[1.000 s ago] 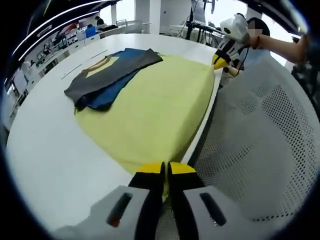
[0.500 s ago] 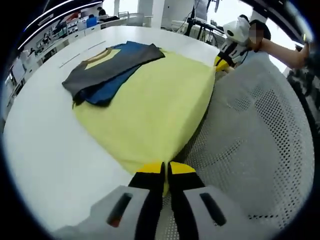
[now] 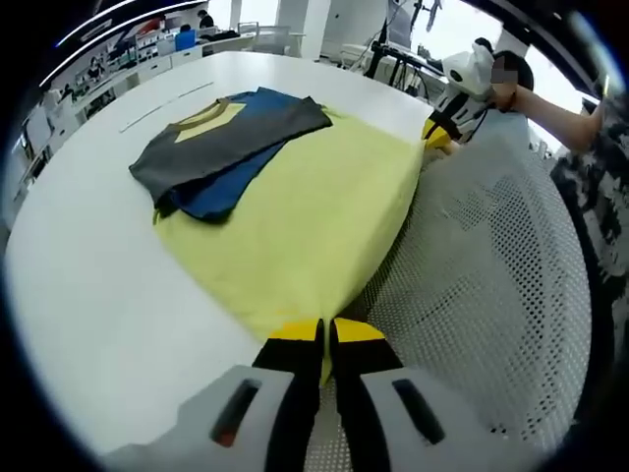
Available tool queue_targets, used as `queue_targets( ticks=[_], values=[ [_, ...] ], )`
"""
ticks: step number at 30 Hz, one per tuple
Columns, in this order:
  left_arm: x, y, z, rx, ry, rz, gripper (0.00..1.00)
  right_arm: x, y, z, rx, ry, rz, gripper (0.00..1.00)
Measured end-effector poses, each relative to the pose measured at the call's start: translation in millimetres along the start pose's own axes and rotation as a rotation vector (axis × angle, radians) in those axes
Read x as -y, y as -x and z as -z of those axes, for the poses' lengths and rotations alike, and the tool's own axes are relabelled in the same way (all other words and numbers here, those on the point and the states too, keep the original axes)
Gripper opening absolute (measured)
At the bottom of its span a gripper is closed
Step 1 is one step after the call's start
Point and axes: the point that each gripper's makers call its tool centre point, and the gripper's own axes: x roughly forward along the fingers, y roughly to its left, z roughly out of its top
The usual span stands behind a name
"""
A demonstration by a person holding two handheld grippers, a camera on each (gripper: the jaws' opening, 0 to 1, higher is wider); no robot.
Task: Fold the garment on the visible template until the final outline fits inside the template.
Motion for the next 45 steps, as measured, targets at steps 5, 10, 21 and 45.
queue_targets(
  ticks=[5,10,21,45],
  values=[
    [-14.7,8,-18.5,0.037,-0.027,-0.056,0.00,13,6,-16.1,0.026,0.003,0.043,0.00],
    [-26.3,13,-33.8,0.059,-0.051,-0.092,0.00,28,10,-32.0,0.047,0.010,0.092,0.00],
    [-55.5,22,-65.5,0.100,-0.072,-0.180,0.00,57,16,-65.3,0.062,0.060,0.154,0.00],
    [-132.3,41,-139.4,0.241,-0.046,-0.440,0.00,129,28,-143.0,0.194,0.045,0.322,0.00]
  ],
)
